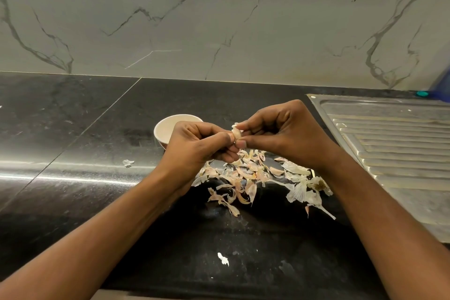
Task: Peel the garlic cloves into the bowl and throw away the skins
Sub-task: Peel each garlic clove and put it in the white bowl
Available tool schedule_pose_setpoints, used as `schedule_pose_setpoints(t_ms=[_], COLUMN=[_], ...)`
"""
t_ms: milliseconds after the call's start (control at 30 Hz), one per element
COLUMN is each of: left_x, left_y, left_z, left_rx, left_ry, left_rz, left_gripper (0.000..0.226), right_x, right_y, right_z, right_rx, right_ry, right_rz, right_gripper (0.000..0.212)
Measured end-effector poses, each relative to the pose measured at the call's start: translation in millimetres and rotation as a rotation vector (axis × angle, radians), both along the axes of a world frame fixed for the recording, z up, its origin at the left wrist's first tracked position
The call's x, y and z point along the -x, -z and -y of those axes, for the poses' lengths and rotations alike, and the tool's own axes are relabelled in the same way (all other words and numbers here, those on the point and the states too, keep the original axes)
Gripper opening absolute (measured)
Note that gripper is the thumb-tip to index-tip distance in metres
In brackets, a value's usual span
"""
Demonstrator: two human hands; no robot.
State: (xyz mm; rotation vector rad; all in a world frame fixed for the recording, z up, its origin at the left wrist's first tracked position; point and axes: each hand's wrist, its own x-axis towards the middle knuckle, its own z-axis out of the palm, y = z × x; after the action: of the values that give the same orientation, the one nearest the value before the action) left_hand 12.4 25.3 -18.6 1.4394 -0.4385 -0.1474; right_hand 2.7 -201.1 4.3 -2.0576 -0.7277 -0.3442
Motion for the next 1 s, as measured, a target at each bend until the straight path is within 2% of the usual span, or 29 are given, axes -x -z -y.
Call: schedule_pose_setpoints(t_ms=[700, 867, 1000], left_x=[-0.8, -0.9, -2.4], left_y=[-5.3, -7.4, -3.8], left_z=[-2.5, -5.1, -4.9], left_rx=[0.03, 0.027, -0.018], left_ry=[0.023, 0.038, 0.006], left_rz=[-0.151, -0.152, -0.132], left_gripper=[0.014, 0.023, 0.009], right_x=[-0.6, -0.2, 0.2], right_y=[-0.4, -0.2, -0.3], right_z=[2.4, 1.4, -0.2], right_rx=[-0.023, 0.004, 0.034], right_ry=[-0.016, -0.001, 0.002], right_rz=[-0.034, -0.024, -0.013], right_gripper=[0.028, 0.028, 0.027])
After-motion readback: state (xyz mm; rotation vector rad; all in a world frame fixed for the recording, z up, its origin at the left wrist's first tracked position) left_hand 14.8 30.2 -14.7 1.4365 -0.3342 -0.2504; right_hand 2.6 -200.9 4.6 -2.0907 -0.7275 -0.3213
